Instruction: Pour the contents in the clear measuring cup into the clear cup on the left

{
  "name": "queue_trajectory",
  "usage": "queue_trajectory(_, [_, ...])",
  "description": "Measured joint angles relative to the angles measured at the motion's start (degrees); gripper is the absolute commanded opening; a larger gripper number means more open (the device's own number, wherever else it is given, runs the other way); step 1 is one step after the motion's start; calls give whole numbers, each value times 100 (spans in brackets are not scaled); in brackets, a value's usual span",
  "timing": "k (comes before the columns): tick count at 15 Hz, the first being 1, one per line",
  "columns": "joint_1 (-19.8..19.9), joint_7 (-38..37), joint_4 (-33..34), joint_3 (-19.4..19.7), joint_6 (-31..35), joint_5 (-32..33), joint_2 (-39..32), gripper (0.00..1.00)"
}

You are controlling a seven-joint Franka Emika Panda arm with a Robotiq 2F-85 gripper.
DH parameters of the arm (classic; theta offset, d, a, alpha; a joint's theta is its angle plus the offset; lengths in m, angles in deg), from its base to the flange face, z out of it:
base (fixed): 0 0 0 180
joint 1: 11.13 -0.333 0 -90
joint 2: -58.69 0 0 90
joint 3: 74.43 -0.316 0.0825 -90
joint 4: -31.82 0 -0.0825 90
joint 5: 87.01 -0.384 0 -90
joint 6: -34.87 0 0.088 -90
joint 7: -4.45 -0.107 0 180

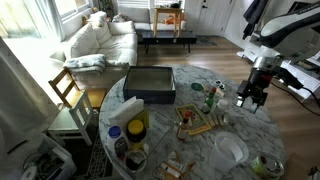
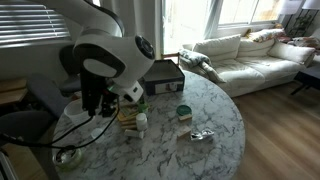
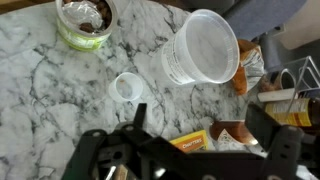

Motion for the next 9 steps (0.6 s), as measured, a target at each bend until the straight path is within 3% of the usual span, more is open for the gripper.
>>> queue_trajectory(6, [-181, 1052, -102, -107, -38, 590, 616, 100])
queue_trajectory(9, [-202, 1181, -130, -110, -38, 622, 702, 100])
